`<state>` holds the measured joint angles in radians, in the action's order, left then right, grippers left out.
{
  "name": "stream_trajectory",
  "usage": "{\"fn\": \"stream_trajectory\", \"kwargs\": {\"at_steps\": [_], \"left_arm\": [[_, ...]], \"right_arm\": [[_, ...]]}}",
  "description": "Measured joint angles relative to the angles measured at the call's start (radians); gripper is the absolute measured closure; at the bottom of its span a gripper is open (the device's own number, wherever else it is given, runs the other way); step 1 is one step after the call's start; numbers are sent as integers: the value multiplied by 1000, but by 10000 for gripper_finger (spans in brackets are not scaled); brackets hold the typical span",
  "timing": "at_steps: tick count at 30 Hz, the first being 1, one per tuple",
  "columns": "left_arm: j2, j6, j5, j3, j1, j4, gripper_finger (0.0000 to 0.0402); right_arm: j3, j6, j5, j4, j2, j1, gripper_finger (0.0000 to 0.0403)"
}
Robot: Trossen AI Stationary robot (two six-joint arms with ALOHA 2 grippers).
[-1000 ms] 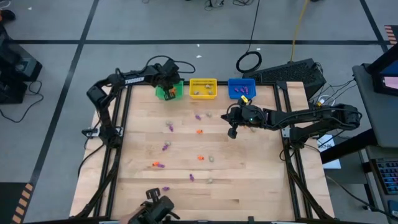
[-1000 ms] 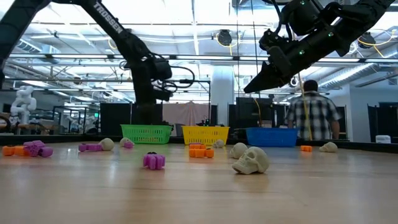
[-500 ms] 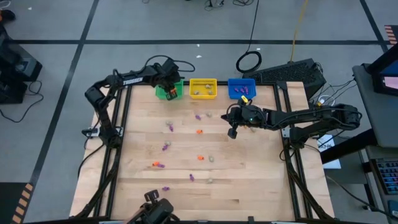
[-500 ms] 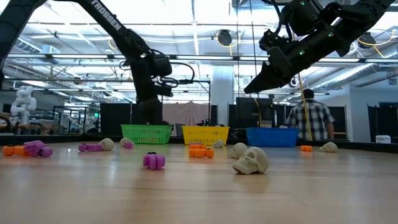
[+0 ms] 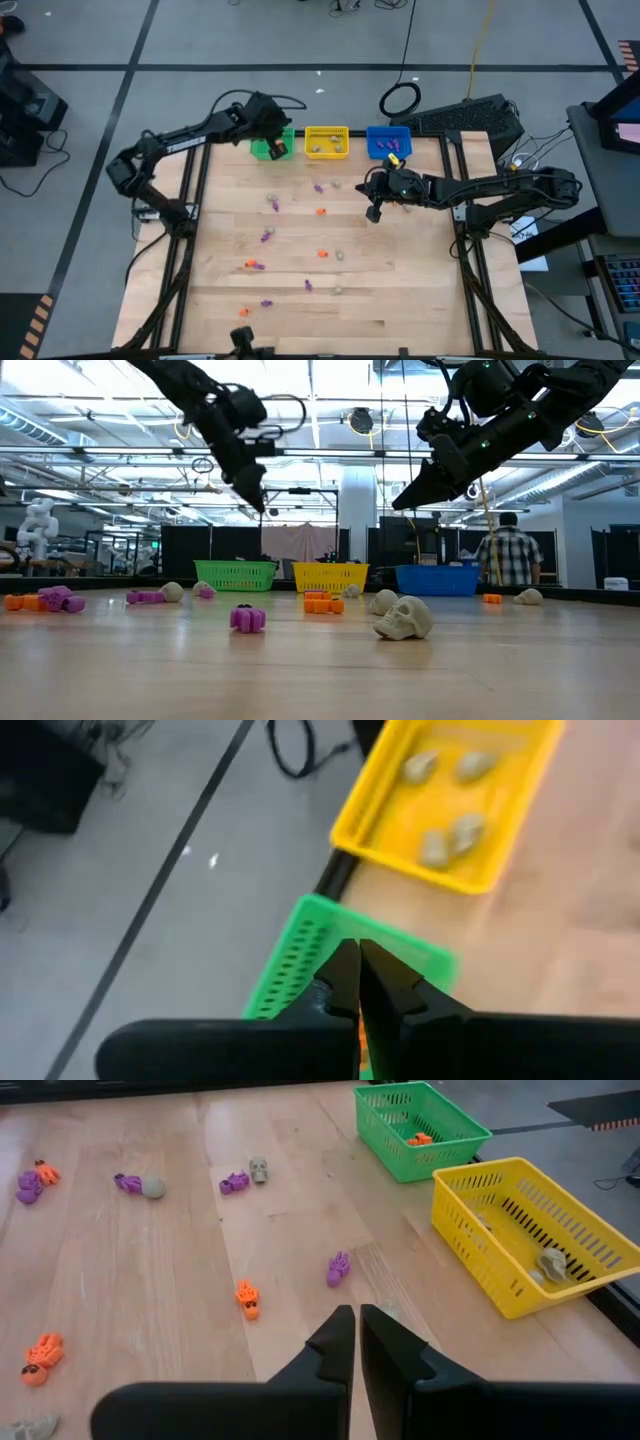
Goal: Sort Halloween decoration
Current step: Put the white skull toy into the yellow bin
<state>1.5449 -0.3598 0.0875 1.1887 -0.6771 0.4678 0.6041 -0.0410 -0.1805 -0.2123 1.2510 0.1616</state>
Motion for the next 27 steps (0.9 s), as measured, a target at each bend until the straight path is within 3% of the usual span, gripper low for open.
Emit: {"fn": "stream_trajectory", "kwargs": {"at_steps": [10,14,20,27], "left_arm": [[-258,107,-4,-269,197,-270,401],[-334,174,-4,-395,292,-435,401],[-385,224,0,-564,431,-662,401],[-385,249,89,-684,561,-847,401]], "right_arm": [[0,-9,1,0,0,0,394],[0,-23,54,0,0,-1,394],[0,-17,53,3,0,-41,394],[0,-18,51,4,0,-97,394]]}}
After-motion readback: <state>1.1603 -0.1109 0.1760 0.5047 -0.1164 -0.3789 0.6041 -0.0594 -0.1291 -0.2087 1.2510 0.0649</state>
